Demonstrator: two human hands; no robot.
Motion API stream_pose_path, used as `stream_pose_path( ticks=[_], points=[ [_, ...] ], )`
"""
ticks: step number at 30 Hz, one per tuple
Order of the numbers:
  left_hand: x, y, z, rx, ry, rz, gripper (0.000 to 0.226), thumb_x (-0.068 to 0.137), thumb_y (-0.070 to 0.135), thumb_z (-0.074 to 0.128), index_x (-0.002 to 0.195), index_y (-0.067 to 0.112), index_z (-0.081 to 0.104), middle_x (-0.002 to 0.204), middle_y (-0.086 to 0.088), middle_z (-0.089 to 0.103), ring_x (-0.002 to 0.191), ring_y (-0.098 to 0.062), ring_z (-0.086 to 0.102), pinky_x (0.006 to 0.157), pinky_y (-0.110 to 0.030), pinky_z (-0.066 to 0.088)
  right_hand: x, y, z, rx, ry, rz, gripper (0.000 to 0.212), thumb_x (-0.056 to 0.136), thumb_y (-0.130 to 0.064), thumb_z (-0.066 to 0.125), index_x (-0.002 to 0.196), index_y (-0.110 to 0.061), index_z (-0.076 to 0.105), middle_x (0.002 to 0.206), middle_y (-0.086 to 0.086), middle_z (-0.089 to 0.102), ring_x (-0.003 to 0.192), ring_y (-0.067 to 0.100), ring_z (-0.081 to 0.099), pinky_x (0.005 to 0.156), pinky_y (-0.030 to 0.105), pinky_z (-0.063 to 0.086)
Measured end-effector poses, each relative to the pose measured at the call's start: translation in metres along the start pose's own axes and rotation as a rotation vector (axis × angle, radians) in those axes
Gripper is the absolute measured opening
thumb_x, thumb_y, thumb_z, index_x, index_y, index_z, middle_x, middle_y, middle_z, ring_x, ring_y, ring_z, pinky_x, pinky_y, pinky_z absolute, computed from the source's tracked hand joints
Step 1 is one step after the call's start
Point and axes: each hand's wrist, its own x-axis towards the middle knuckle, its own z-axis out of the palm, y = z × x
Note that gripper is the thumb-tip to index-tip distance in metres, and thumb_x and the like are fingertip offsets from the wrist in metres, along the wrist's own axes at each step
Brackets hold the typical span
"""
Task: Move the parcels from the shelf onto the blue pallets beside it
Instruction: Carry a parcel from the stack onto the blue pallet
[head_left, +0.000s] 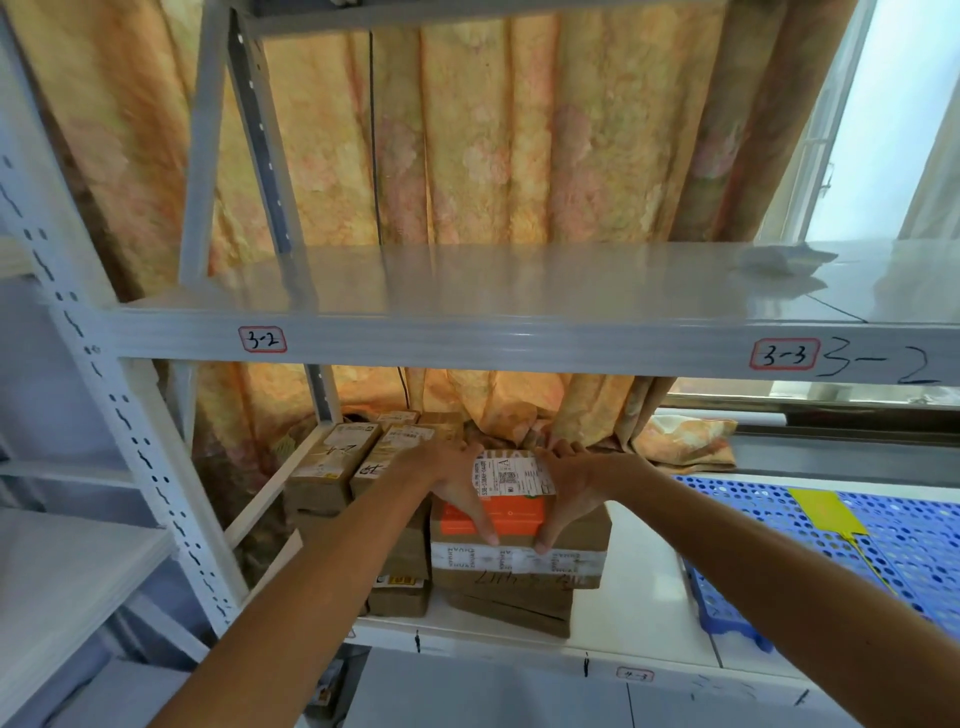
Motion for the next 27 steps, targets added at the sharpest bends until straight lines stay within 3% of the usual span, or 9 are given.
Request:
stream_pose_path(
  ticks=[2,5,10,14,19,24,27],
  points=[
    [-0.002,-0.002,0.004,0.008,0.031,0.003,0.150,0.047,0.078,0.083,0.160,0.032,-0.003,0.168,-0.006,0.006,0.153,-0.036,0.006,0.119,-0.060,0.016,0.000,-0.002,0.000,-0.004,0.015,0.007,0.154,0.045,-0.078,0.083,0.158,-0.028,-0.009,0.166,0.008,-0.003,0.152,0.033,0.001,0.119,0.055,0.016],
    [-0.002,-0.004,0.007,-0.001,0.039,0.005,0.150,0.044,0.079,0.083,0.160,0.035,-0.003,0.169,-0.005,0.004,0.153,-0.038,0.000,0.118,-0.064,0.012,-0.013,-0.007,-0.004,-0.012,0.018,-0.034,0.140,0.057,-0.069,0.084,0.157,-0.031,-0.006,0.165,0.009,-0.001,0.152,0.034,-0.001,0.119,0.054,0.012],
    [-0.007,-0.006,0.007,-0.038,0.058,0.042,0.153,0.037,0.081,0.083,0.159,0.038,0.002,0.167,-0.001,0.013,0.151,-0.034,0.014,0.117,-0.060,0.022,-0.025,-0.010,-0.006,-0.025,0.049,-0.025,0.135,0.057,-0.068,0.085,0.156,-0.033,0.001,0.163,0.007,0.012,0.150,0.033,0.012,0.118,0.052,0.018],
    [-0.016,0.000,-0.005,-0.090,0.040,0.099,0.152,0.042,0.071,0.088,0.159,0.035,-0.002,0.167,0.002,0.012,0.150,-0.029,0.022,0.115,-0.058,0.029,-0.038,-0.009,-0.013,-0.031,0.084,0.002,0.136,0.054,-0.070,0.085,0.156,-0.032,0.002,0.159,0.005,0.019,0.148,0.031,0.018,0.117,0.050,0.023],
    [-0.023,0.015,-0.021,-0.056,0.097,0.162,0.155,0.029,0.079,0.084,0.158,0.038,0.007,0.159,0.002,0.031,0.138,-0.028,0.040,0.108,-0.053,0.040,-0.062,0.000,-0.021,-0.034,0.149,0.071,0.135,0.053,-0.072,0.084,0.156,-0.033,0.005,0.159,0.007,0.021,0.148,0.032,0.016,0.118,0.050,0.021],
    [-0.018,0.046,-0.029,-0.078,0.096,0.295,0.156,0.023,0.077,0.087,0.155,0.037,0.014,0.155,0.002,0.031,0.136,-0.026,0.039,0.106,-0.054,0.043,-0.088,0.023,-0.012,0.033,0.166,0.201,0.145,0.044,-0.076,0.084,0.155,-0.035,0.001,0.162,0.007,0.012,0.150,0.036,0.009,0.119,0.054,0.022],
    [-0.025,0.073,-0.029,-0.062,0.106,0.331,0.159,0.024,0.077,0.086,0.158,0.034,0.011,0.156,0.001,0.029,0.137,-0.027,0.038,0.107,-0.053,0.043,-0.115,0.037,-0.003,0.039,0.179,0.249,0.143,0.048,-0.073,0.085,0.157,-0.031,0.002,0.160,0.009,0.016,0.149,0.035,0.012,0.117,0.051,0.024]
  ],
)
